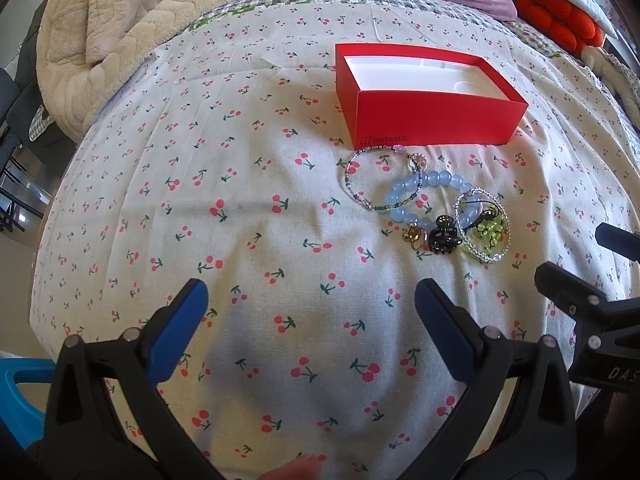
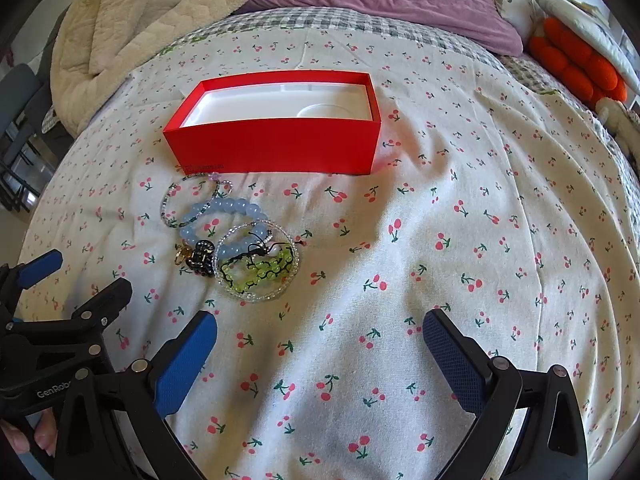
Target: Organize jewelry
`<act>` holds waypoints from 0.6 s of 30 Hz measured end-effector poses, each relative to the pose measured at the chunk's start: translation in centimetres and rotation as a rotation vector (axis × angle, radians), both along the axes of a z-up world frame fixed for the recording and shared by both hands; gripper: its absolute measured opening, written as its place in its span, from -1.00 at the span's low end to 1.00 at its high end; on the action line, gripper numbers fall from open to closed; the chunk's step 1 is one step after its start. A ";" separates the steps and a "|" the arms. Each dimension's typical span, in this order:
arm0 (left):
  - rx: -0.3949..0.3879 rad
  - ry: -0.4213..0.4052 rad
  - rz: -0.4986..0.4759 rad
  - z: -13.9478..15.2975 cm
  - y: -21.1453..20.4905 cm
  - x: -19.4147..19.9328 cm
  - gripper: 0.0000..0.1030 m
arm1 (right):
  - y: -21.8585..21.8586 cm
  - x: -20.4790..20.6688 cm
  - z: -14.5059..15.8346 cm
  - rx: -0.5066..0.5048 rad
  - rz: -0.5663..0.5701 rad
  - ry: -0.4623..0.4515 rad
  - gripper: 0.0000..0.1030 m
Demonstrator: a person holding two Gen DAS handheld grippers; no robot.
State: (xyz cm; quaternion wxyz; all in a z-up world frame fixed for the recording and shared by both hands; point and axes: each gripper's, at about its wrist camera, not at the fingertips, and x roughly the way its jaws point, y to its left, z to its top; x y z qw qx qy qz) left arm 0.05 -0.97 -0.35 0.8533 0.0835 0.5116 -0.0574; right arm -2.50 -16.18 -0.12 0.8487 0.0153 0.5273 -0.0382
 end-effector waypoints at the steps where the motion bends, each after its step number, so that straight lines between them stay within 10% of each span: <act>1: 0.001 0.001 0.001 0.1 0.1 0.0 0.99 | 0.0 0.0 0.0 -0.001 0.000 0.000 1.00; 18: 0.004 -0.006 0.008 0.5 0.5 -0.1 0.99 | 0.1 0.0 -0.1 -0.010 0.004 0.002 1.00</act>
